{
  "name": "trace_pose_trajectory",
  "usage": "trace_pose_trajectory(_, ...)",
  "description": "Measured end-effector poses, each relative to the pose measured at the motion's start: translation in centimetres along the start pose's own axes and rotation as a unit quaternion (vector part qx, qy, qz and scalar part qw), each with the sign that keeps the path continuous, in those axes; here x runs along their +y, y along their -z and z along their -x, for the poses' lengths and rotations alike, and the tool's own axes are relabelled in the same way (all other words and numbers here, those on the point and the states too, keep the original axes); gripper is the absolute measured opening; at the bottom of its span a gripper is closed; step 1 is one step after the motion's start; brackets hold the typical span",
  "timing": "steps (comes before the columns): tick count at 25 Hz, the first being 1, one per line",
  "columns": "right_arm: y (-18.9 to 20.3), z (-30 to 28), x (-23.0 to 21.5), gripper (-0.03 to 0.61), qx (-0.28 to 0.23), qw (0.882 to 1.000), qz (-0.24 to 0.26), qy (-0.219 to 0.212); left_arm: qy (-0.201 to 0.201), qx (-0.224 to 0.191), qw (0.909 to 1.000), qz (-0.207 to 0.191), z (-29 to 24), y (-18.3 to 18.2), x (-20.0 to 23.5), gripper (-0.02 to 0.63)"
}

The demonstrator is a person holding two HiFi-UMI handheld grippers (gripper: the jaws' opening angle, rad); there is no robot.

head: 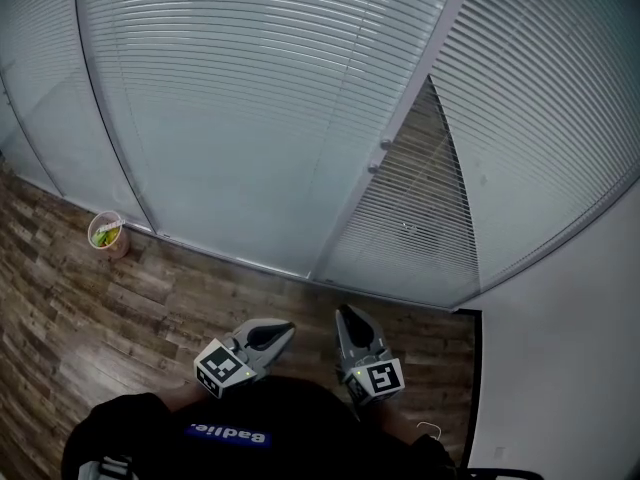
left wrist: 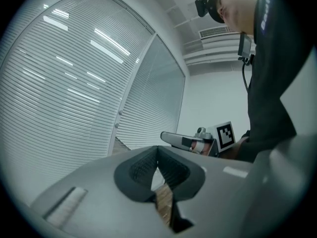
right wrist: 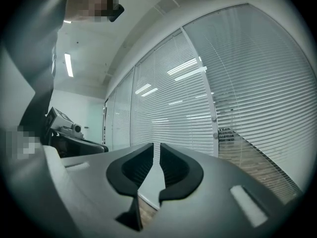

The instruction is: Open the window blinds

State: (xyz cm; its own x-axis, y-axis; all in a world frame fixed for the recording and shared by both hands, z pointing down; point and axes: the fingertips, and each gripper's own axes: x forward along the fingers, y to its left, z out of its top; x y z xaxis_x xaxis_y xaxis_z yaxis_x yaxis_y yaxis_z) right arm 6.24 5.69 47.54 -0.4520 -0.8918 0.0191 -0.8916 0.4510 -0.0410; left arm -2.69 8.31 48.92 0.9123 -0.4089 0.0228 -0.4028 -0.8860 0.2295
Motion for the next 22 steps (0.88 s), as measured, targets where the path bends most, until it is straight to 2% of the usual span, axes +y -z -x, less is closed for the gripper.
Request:
trace_pose_trajectory(10,-0.4,-2.0,3.2,0.043,0.000,0.999,0.012,0.032,0.019,0.001,0.9998,0.009,3.9,0.0,2.2,0.000)
trace_pose_trajectory(22,-0.2,-1.9,4.3,0.046,0.012,0.997,0.012,0.075,0.044,0.002,0.9988,0.020,5.8,0.4,2.9,0.000)
